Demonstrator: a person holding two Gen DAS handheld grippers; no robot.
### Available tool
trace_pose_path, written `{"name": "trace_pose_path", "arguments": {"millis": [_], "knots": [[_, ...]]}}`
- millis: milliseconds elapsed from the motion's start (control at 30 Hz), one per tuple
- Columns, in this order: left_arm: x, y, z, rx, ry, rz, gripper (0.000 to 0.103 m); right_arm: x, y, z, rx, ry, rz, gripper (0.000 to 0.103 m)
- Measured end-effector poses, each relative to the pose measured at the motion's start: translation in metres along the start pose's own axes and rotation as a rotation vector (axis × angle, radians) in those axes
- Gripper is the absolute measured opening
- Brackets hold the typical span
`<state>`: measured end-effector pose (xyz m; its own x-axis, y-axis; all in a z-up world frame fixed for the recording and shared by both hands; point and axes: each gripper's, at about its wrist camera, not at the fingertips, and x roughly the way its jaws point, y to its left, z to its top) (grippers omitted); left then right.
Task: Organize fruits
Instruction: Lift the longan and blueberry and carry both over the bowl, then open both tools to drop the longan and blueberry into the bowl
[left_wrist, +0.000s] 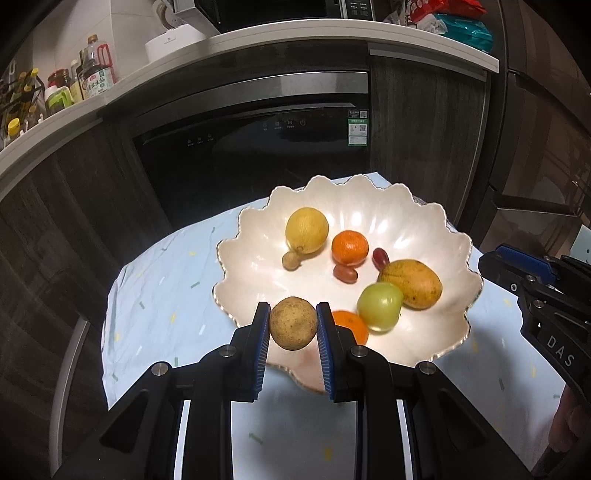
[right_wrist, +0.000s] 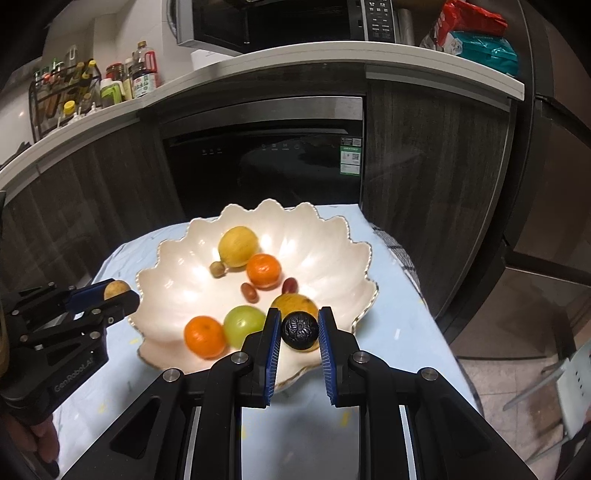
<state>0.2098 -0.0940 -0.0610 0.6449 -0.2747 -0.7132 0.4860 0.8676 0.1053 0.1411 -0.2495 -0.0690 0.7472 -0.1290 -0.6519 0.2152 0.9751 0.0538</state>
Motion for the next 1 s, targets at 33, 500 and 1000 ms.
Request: {"name": "trace_pose_path", "arguments": {"millis": [33,500,1000], "knots": [[0.002,-0.001,0.002,0.002,-0.001,-0.005,0.025,0.002,-0.002,0.001,0.000,0.000,-0.001,0.022],[0.038,0.001,0.019,-0.027,0.017,0.005,0.025,0.040,-0.015,0.021,-0.012,0.029,0.004,0.022],[0.067,0.006,0.029,-0.052,0.041,0.007,0.025,0.078,-0.021,0.039,-0.041,0.087,0.005,0.022]]}}
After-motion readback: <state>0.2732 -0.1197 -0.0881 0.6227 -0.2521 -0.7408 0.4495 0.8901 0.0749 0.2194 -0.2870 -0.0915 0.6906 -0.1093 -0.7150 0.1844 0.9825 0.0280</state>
